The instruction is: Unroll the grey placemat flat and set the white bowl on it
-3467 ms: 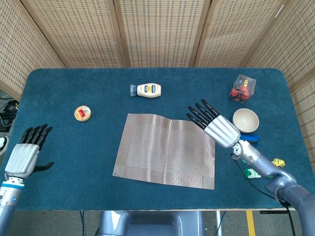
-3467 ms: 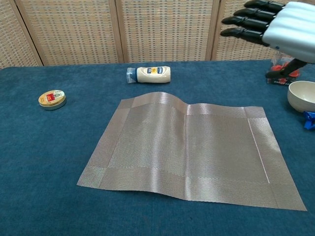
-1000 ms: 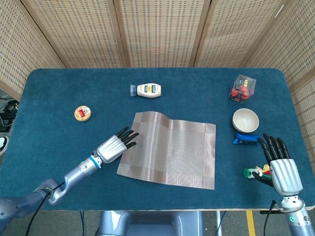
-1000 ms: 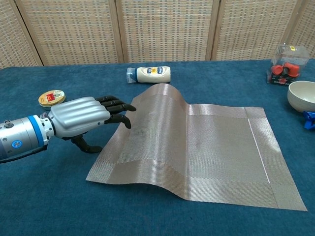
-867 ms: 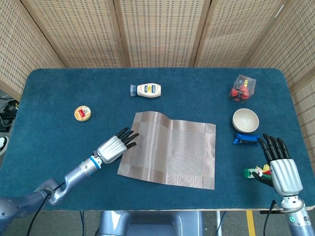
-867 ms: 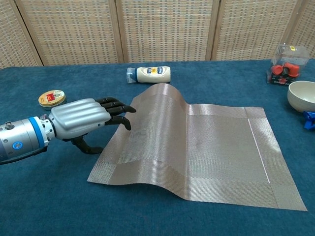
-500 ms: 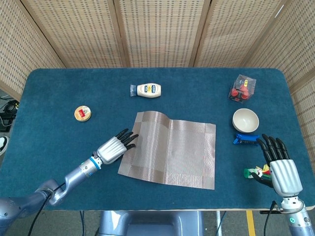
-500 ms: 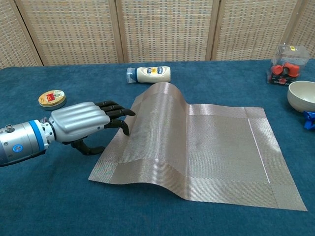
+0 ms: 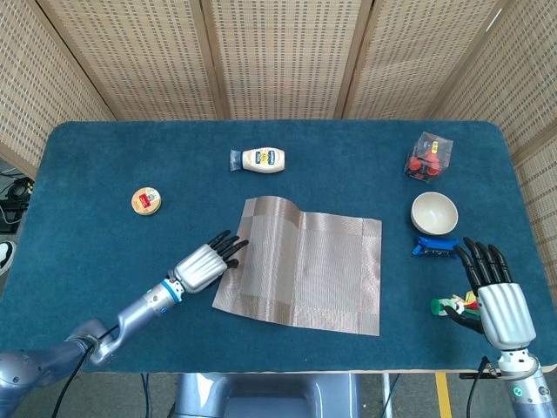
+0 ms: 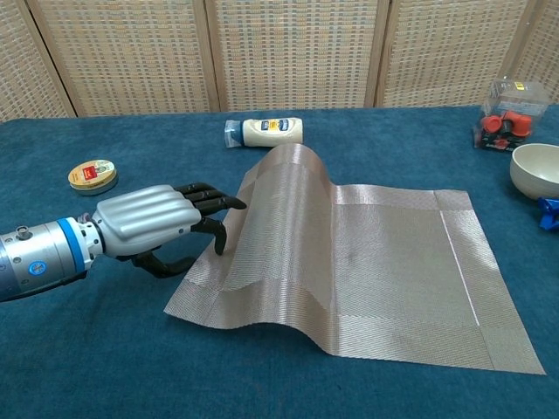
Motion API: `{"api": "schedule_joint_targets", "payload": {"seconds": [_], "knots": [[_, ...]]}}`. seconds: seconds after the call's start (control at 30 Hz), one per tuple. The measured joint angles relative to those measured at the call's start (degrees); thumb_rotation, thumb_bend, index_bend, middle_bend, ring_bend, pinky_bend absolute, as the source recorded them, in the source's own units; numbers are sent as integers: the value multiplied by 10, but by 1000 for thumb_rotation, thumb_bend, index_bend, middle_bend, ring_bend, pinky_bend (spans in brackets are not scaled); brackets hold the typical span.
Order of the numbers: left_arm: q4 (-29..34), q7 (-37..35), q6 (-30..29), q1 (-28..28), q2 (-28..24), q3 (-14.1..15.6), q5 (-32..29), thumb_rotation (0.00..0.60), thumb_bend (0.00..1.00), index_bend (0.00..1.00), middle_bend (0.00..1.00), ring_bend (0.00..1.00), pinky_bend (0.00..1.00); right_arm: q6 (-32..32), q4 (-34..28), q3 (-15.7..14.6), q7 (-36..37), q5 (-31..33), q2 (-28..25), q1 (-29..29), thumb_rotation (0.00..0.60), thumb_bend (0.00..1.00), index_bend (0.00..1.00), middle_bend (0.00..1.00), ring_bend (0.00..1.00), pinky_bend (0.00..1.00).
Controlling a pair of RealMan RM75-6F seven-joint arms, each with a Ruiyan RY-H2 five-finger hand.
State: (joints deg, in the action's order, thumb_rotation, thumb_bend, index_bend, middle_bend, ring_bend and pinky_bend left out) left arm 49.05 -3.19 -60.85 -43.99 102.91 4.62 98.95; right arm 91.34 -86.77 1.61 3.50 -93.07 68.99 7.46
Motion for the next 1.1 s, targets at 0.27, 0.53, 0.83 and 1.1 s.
{"api": "schedule_joint_targets", "payload": {"seconds": [0.27, 0.53, 0.83, 1.1], "knots": [[0, -3, -1, -1, 3, 0, -4, 600, 547, 465, 0, 0, 0, -1, -2, 2, 4, -3, -1, -2, 600, 0, 17, 0, 0, 0], [-1, -4, 0, -3, 8, -1, -8, 600, 559, 524, 0, 0, 0, -1, -3, 4, 6, -5, -2, -3, 600, 0, 19, 0, 0, 0], [-5, -7, 3, -4, 16, -3, -13, 600, 558, 675, 0, 0, 0, -1, -2, 5, 9, -8, -2, -4, 600, 0, 22, 0, 0, 0], [-5, -15, 3, -5, 16, -4, -17, 600, 556, 778, 0, 0, 0, -2, -2, 6, 11, -10, -2, -5, 600, 0, 27, 0, 0, 0]]}}
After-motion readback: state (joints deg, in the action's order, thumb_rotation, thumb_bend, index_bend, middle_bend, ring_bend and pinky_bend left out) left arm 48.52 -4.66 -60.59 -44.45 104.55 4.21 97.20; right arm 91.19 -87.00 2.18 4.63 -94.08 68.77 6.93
